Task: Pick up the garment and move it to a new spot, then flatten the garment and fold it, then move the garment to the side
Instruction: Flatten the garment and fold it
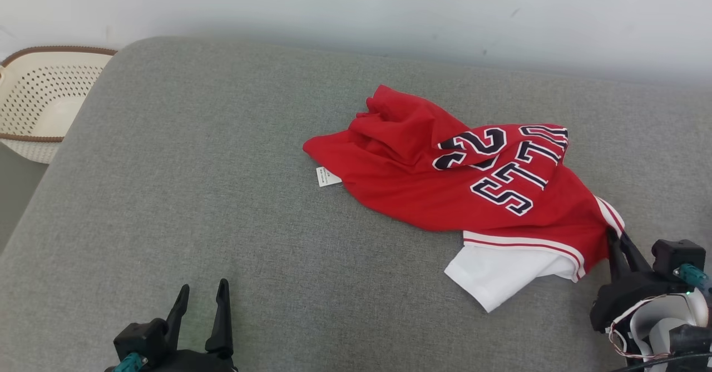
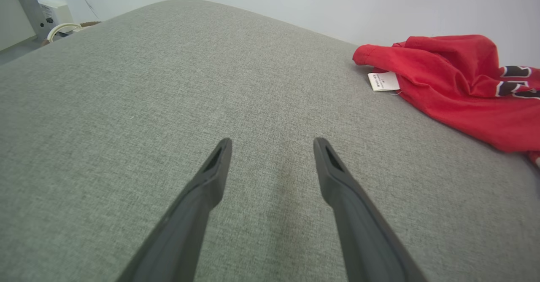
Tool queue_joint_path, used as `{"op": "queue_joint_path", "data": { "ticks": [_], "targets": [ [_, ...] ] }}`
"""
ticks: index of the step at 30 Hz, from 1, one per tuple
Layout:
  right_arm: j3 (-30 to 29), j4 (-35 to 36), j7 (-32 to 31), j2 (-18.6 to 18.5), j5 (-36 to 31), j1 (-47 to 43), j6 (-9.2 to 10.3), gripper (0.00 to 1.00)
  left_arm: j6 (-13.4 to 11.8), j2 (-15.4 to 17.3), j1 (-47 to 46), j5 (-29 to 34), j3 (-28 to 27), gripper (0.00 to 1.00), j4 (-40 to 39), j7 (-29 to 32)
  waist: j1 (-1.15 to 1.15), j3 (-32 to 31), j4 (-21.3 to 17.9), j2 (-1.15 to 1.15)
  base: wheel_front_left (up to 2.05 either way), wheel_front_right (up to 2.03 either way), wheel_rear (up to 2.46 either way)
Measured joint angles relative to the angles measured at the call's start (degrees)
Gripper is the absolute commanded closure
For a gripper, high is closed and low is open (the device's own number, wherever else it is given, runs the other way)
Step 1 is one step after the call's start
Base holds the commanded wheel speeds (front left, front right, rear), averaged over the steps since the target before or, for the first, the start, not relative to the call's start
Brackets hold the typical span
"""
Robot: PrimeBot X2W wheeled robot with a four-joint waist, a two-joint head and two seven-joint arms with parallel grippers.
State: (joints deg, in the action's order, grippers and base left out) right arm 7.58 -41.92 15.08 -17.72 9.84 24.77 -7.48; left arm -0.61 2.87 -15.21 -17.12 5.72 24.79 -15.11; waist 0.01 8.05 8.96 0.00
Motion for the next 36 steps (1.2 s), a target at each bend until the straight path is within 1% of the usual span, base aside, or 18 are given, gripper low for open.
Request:
{"op": "queue_joint_path", "data": {
  "ticks": [1,2,3,5,7,10,12,16,20,26,31,36],
  "targets": [
    [-0.20,-0.93,0.01,-0.32,-0.51,0.27,0.00,0.76,-0.07,0.01,0.01,-0.08,0.04,0.00,0.01,0.01,0.00,-0.07,-0.11,0.00,0.00,0.00,0.00],
    [-0.86,-1.78,0.00,-0.44,-0.81,0.52,0.00,0.04,-0.18,0.02,0.04,-0.10,0.12,0.00,0.05,0.00,-0.01,-0.15,-0.27,0.00,0.00,0.00,0.00],
    [-1.55,-2.18,0.00,-0.54,-1.13,0.62,-0.01,0.00,-0.19,0.03,0.09,-0.18,0.14,0.00,0.14,0.01,-0.01,-0.22,-0.47,0.00,0.00,0.00,0.00],
    [-3.39,-2.57,0.00,-0.81,-1.94,0.99,0.00,0.00,-0.29,0.01,0.23,-0.22,0.20,0.00,0.34,0.01,0.00,-0.36,-0.90,0.00,0.00,0.00,0.00],
    [-4.91,-1.42,0.00,-0.66,-3.66,1.57,0.00,0.00,-0.32,0.00,0.25,-0.22,0.24,0.00,0.48,0.01,0.00,-0.55,-1.38,0.00,0.00,0.00,0.00],
    [-5.98,2.25,0.01,0.73,-5.49,1.25,0.00,0.00,-0.31,0.02,0.29,-0.22,0.40,0.00,0.59,0.00,0.00,-1.01,-2.13,0.00,0.00,0.00,0.00],
    [-5.10,5.26,0.01,2.19,-6.14,0.14,0.00,0.00,-0.24,-0.01,0.45,-0.23,0.44,0.00,0.70,0.00,0.00,-1.48,-2.57,0.00,0.00,0.00,0.00],
    [-0.01,10.74,0.01,4.65,-5.73,-3.40,0.00,0.00,-0.26,0.01,1.29,-0.44,0.76,0.00,0.93,0.01,-0.01,-2.73,-3.41,0.00,0.00,0.00,0.00],
    [6.91,13.23,0.02,5.25,-3.92,-6.75,0.00,0.00,-0.24,0.00,1.96,-0.51,0.87,0.00,1.13,0.01,-0.01,-3.95,-4.24,0.00,0.00,0.00,0.00],
    [14.77,13.23,0.02,5.97,-0.26,-10.33,0.00,0.00,-0.27,0.00,2.97,-0.98,1.20,0.00,1.33,0.01,-0.01,-5.64,-4.93,-0.01,0.00,0.00,0.00],
    [18.73,11.70,0.01,6.06,2.36,-13.69,0.00,0.00,-0.29,0.00,3.51,-1.38,1.71,0.00,1.30,0.00,-0.01,-6.01,-4.42,0.00,0.00,0.00,0.00],
    [21.90,10.51,0.01,6.43,3.44,-14.61,0.00,0.00,-0.48,0.00,3.69,-1.54,1.67,0.00,1.16,0.01,-0.01,-5.42,-3.67,0.00,0.00,0.00,0.00]
  ]
}}
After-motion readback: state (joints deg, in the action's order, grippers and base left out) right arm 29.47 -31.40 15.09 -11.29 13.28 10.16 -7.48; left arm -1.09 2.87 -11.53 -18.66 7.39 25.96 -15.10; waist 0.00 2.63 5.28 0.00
